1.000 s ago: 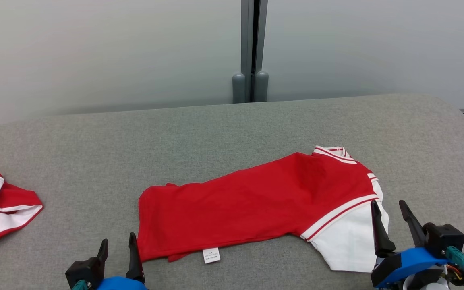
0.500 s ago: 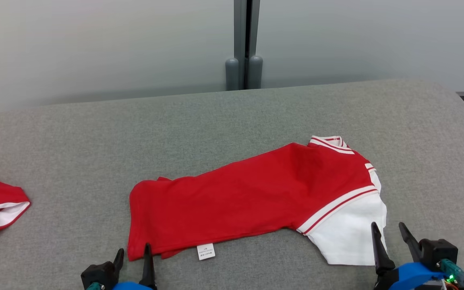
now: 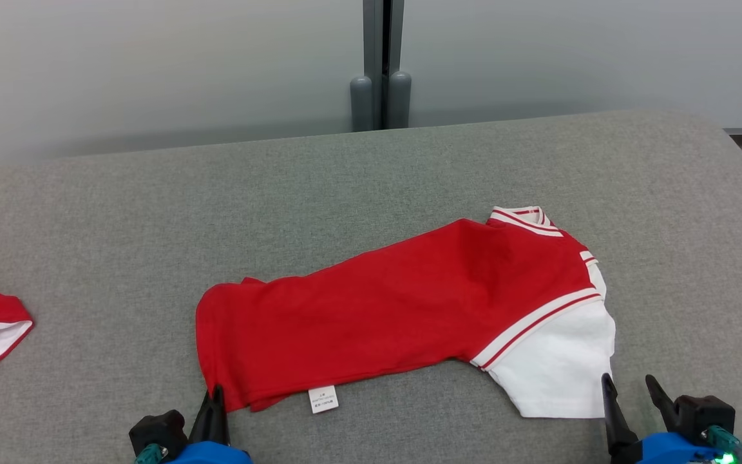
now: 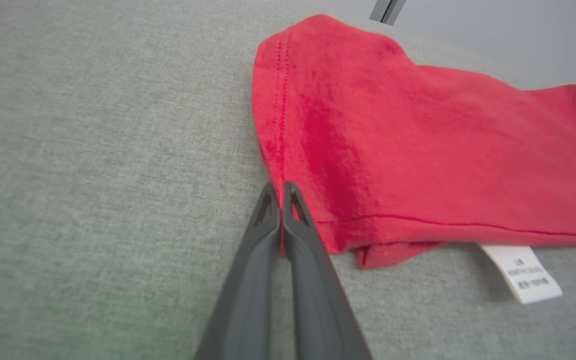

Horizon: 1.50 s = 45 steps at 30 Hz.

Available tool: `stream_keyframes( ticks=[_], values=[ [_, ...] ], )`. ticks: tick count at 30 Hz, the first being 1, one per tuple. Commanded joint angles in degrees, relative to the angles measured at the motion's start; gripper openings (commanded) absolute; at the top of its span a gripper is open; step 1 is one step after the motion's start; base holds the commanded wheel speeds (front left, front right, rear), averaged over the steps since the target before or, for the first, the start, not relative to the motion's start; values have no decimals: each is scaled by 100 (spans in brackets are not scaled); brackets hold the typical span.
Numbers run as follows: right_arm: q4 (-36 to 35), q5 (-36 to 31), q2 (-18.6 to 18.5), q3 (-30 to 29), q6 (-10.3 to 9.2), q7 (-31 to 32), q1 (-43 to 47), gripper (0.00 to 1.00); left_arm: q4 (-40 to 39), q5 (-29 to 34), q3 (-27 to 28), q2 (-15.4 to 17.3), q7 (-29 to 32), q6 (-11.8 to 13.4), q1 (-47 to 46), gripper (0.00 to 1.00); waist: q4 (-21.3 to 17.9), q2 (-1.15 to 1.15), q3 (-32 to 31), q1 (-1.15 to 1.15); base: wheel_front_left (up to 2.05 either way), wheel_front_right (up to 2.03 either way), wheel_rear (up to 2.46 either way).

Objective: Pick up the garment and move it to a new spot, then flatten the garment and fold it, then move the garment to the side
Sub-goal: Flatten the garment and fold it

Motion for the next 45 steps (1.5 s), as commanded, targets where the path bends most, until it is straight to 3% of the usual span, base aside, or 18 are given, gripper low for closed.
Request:
stream_keyframes(
  ticks=[1, 9, 14, 15, 16, 17, 21, 29, 39, 45],
  values=[
    [36, -12, -10, -21, 1, -2, 56, 100, -49, -10, -20, -1, -1, 30, -15, 0, 13, 0, 4, 0, 0, 0, 0],
    [316, 167, -10, 79, 1, -2, -16, 100, -178, 89, -1, -1, -1, -9, -24, 0, 51, 0, 69, 0, 0, 0, 0],
    [785, 191, -4, 445, 8, 27, 14, 98, -163, 106, -22, -1, -1, -37, -62, 0, 79, 0, 79, 0, 0, 0, 0],
    [892, 214, 3, 500, 8, 42, 27, 48, -162, 102, -30, -1, -1, -40, -60, 0, 84, 0, 73, 0, 0, 0, 0],
    [994, 234, -9, 565, 8, 48, 40, 16, -164, 96, -39, -1, -1, -41, -56, 0, 89, 0, 65, 0, 0, 0, 0],
    [1059, 275, -20, 599, 8, 53, 47, 0, -175, 84, -42, -1, -1, -33, -48, 0, 90, 0, 58, 0, 0, 0, 0],
    [867, 489, -78, 721, 6, 42, 5, 0, -301, 78, -17, 0, -1, -43, -44, 0, 74, 0, 9, 0, 0, 0, 0],
    [-431, 1332, -272, 772, 1, -1, -541, 0, -1028, 477, 343, 0, -1, -265, -428, 0, 34, 0, -192, 0, 0, 0, 0],
    [-2182, 1907, -1066, 781, 1, -2, -2294, 0, -2185, 1071, 975, 512, -1, -625, -2066, 0, 35, 0, -428, 0, 0, 0, 0],
    [-2410, 1957, -1584, 968, 1, -1, -3314, 0, -2280, 996, 1010, 733, 53, -693, -3024, 0, 105, 0, -363, 0, 0, 0, 0]
  ],
)
